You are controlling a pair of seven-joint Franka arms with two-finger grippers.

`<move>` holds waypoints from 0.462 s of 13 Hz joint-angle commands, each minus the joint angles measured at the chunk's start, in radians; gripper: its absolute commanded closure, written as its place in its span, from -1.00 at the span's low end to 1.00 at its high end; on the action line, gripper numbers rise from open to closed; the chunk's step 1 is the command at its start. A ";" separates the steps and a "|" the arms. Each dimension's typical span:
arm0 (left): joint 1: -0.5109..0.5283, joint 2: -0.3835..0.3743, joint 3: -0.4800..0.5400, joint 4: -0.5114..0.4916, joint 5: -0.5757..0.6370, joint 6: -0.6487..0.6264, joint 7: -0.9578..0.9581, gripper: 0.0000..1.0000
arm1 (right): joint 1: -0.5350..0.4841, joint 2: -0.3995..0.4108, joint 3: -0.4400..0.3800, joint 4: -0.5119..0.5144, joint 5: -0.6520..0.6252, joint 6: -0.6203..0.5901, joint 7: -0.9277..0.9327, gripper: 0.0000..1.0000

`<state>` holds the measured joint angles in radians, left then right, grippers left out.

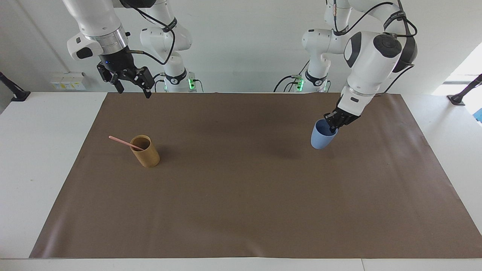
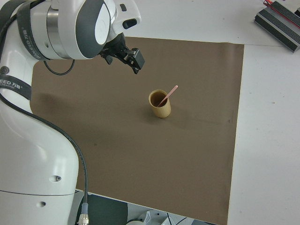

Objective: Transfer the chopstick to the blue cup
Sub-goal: 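Slide the blue cup with the left gripper toward the tan tube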

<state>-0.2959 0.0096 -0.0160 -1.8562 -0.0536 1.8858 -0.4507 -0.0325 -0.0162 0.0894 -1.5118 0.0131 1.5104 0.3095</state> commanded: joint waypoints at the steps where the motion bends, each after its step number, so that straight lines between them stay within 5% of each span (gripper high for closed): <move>1: -0.103 0.047 0.011 0.031 0.001 0.001 -0.118 1.00 | -0.017 -0.022 0.004 -0.028 0.022 0.016 -0.018 -1.00; 4: -0.224 0.229 0.011 0.173 0.001 0.050 -0.322 1.00 | -0.033 -0.025 0.004 -0.040 0.021 0.022 -0.059 -1.00; 6: -0.268 0.262 0.010 0.192 -0.005 0.119 -0.364 1.00 | -0.044 -0.027 0.004 -0.047 0.021 0.024 -0.101 -1.00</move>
<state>-0.5136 0.1854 -0.0240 -1.7540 -0.0538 1.9725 -0.7636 -0.0501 -0.0162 0.0893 -1.5185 0.0131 1.5104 0.2639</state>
